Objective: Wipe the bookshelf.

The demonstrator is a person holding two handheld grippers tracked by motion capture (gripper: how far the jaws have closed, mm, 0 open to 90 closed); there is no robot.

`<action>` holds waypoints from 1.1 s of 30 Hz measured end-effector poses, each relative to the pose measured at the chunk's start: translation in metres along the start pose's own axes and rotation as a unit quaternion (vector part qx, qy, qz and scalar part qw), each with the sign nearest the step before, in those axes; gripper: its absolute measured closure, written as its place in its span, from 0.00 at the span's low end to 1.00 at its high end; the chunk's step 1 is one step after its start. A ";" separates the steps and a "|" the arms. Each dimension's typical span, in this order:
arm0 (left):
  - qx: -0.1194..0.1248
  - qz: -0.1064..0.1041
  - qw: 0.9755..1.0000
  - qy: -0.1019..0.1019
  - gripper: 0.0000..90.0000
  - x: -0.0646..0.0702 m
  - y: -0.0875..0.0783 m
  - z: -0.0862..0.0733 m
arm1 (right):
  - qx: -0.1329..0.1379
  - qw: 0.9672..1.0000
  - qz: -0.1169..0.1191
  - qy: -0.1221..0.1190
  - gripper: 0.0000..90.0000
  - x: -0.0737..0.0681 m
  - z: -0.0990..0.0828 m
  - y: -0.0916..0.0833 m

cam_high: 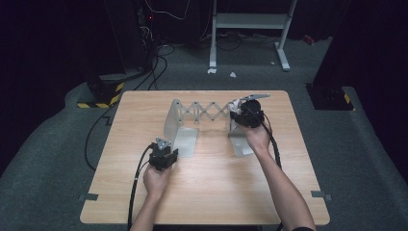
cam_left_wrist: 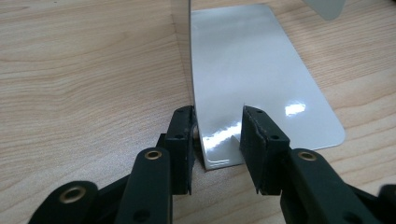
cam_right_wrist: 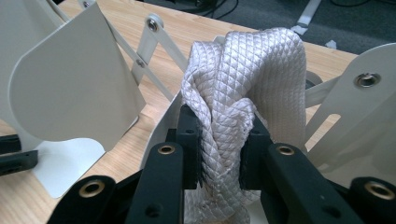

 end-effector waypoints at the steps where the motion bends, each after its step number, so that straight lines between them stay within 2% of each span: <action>1: 0.000 0.000 1.000 0.000 0.72 0.000 0.000 0.000 | 0.000 1.000 -0.002 -0.001 0.84 0.000 -0.001 0.003; 10: 0.001 -0.003 1.000 0.001 0.72 0.000 0.000 0.000 | -0.032 0.999 -0.024 0.007 0.84 -0.001 -0.019 0.028; 12: 0.001 -0.003 1.000 0.000 0.72 0.000 0.000 0.000 | -0.030 0.999 -0.021 0.016 0.84 0.001 -0.024 0.032; 19: 0.000 -0.004 1.000 0.000 0.72 0.000 0.000 0.000 | -0.077 0.997 -0.016 0.025 0.84 0.007 -0.059 0.052; 21: 0.000 -0.005 1.000 0.000 0.72 0.000 0.000 0.000 | -0.081 0.996 -0.015 0.026 0.84 0.008 -0.062 0.053; 23: 0.000 -0.005 1.000 0.000 0.72 0.000 0.000 0.000 | -0.079 0.996 -0.011 0.032 0.84 0.009 -0.061 0.051; 26: 0.000 -0.006 1.000 0.000 0.72 0.000 0.000 0.000 | -0.061 0.997 -0.002 0.038 0.84 0.009 -0.052 0.042; 33: 0.001 -0.006 1.000 0.000 0.72 0.000 0.000 0.000 | -0.011 1.000 -0.003 0.022 0.83 0.002 -0.024 0.017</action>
Point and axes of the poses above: each handheld gripper's, and its own axes: y roughly forward along the jaws, z roughly out of its top, x roughly to its right, the point moved 3 cm from there along y, roughly forward along the jaws, and after that the axes turned 8 degrees about x, right-handed, at the moved point
